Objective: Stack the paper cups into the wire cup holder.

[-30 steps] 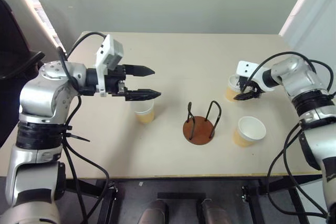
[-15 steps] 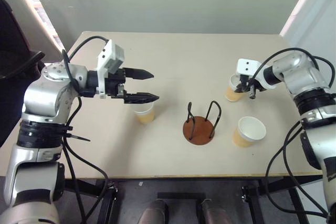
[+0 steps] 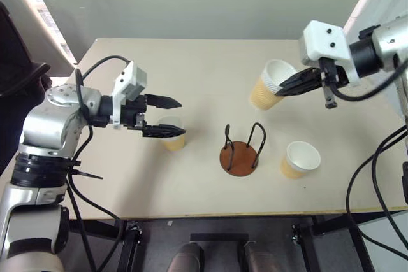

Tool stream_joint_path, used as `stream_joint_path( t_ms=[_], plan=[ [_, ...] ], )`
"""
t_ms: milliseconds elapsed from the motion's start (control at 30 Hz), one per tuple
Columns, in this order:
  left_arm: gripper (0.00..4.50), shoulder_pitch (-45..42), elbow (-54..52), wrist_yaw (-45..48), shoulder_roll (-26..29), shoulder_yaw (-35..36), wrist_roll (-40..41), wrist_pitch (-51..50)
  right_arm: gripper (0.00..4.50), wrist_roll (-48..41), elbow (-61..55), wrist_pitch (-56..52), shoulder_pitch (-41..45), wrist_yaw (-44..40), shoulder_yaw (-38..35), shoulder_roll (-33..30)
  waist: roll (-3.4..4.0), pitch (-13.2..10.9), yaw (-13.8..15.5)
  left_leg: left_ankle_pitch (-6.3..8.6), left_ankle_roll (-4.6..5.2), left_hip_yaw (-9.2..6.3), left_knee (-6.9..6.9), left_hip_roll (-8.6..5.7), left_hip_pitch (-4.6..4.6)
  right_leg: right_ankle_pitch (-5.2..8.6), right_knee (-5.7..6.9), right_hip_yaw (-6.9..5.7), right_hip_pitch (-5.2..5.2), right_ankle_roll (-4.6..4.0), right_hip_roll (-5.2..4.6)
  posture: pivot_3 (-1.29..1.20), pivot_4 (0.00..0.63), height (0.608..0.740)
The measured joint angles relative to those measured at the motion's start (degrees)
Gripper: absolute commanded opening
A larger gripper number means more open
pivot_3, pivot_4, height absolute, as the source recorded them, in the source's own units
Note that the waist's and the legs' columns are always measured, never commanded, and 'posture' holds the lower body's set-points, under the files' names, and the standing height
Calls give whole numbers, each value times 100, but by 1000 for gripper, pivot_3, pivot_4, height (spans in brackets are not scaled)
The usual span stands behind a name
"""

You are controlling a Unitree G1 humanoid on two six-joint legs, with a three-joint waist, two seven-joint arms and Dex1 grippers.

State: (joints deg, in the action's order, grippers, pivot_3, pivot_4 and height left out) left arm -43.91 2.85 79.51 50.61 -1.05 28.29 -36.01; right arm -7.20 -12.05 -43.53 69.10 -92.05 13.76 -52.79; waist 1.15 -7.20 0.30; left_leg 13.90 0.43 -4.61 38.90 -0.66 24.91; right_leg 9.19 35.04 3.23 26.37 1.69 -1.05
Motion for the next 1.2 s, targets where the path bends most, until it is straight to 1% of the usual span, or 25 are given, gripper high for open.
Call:
stream_joint_path(
  t_ms=[100,200,333,533,700,800,900,1067,1167,1200],
  plan=[
    [4500,-31,8,38,-38,-52,-9,43,26,-275,-629,-319,-25,38,98,3,0,0,1,1,3,1,10,0,-1,-1,4,0,-3,0,0,0,150,740],
    [4500,-105,18,38,-105,-128,-24,75,26,-326,-987,-275,-293,150,309,-3,-3,2,1,2,12,1,18,0,-8,-4,7,0,-11,0,0,0,150,740],
    [4500,-133,87,36,-136,-149,-65,99,26,-316,-1005,-96,-652,285,536,-47,-3,2,0,-1,18,2,18,-1,-7,-10,11,2,-8,4,-1,0,150,740],
    [4500,-137,108,21,-205,-153,-90,102,26,-130,-868,330,-696,368,711,-144,-3,2,-1,-1,24,2,17,2,-11,-10,17,0,-8,4,0,0,150,740],
    [4500,-136,108,9,-215,-153,-93,102,26,-103,-870,437,-747,381,779,-126,-3,2,-1,-2,23,3,17,3,-10,-11,15,0,-8,6,0,0,150,740],
    [4500,-136,107,-8,-228,-153,-98,103,660,-103,-875,441,-747,432,790,-27,-3,2,-2,-3,24,3,17,3,-10,-12,15,0,-8,6,0,0,150,740],
    [4500,-136,106,-38,-232,-153,-115,112,1624,-100,-881,441,-749,469,841,22,-3,2,-1,-4,25,3,17,2,-10,-12,15,0,-9,7,0,0,150,740],
    [4500,-136,98,-162,-241,-152,-125,131,3389,-54,-861,438,-766,686,857,87,-3,2,-1,-4,25,3,18,3,-11,-13,15,0,-9,8,0,0,150,740],
    [4500,-136,62,-346,-248,-152,-166,157,3389,-61,-764,309,-775,922,827,144,-4,2,-1,-5,27,3,18,2,-11,-14,16,0,-10,11,0,0,150,740],
    [4500,-139,0,-411,-234,-152,-243,176,3389,-134,-707,154,-794,1032,713,205,-4,2,-1,-5,27,4,19,3,-11,-15,14,0,-10,11,0,0,150,740]
  ],
)
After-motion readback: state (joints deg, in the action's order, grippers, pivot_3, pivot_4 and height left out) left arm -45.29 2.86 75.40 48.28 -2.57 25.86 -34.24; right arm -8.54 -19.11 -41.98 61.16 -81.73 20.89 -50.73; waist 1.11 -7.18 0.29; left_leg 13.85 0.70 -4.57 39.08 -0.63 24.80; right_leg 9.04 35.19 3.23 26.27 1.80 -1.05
